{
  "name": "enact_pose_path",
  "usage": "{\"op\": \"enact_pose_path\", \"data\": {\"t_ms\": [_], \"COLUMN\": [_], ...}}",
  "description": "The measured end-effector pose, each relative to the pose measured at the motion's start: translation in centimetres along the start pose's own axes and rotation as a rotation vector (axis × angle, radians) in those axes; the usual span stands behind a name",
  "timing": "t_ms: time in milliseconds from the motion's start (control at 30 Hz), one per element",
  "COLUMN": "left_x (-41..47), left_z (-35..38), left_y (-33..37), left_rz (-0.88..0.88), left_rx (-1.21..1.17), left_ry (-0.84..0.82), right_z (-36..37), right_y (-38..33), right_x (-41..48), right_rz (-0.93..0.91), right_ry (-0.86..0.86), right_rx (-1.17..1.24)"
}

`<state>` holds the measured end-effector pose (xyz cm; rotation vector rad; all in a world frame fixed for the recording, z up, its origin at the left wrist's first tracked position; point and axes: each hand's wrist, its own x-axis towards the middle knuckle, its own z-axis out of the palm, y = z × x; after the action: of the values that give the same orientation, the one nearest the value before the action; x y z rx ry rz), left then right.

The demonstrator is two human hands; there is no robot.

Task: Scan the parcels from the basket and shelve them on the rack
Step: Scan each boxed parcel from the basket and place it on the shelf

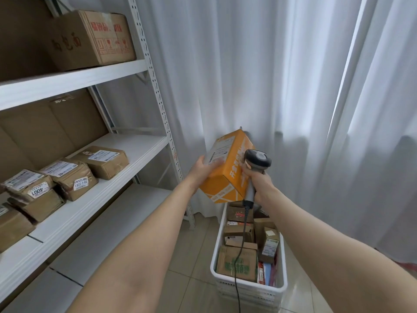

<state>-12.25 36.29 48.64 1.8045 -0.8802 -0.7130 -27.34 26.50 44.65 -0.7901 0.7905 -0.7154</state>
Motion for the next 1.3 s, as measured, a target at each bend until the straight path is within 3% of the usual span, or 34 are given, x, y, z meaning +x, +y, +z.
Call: {"op": "enact_pose_path", "data": {"t_ms": [133, 333, 467, 567, 667, 800, 1000, 1300], "left_x": [0.4, -0.7, -0.7, -0.6, -0.3, 0.2, 0.3, 1.4], "left_z": [-1.3, -2.1, -2.3, -2.1, -1.3, -0.3, 0.2, 0.6], "left_y": [0.3, -0.6, -1.2, -1.1, -1.7, -3.4, -4.6, -5.7], "left_rz": [-0.229, -0.400, -0.401, -0.416, -0.333, -0.193, -0.117, -0.086], "left_rx": [-0.443, -0.532, -0.517, -0.474, -0.407, -0.277, -0.247, -0.177], "left_ry": [0.064, -0.268, -0.364, -0.304, -0.129, 0.123, 0.212, 0.282], "right_z": [-0.5, 0.3, 0.4, 0.4, 0.5, 0.6, 1.5, 1.9], "right_y": [0.7, 0.8, 0.3, 0.5, 0.7, 0.1, -0.8, -0.8], "right_x": [-0.1, -0.5, -0.6, -0.5, -0.3, -0.7, -1.8, -2.5], "right_rz": [0.025, 0.037, 0.023, -0.002, -0.041, 0.002, 0.069, 0.159], "right_ry": [0.025, 0.017, 0.035, 0.071, 0.157, 0.076, -0.081, -0.148], "right_rx": [0.046, 0.042, 0.010, -0.058, -0.157, -0.131, -0.175, -0.299]}}
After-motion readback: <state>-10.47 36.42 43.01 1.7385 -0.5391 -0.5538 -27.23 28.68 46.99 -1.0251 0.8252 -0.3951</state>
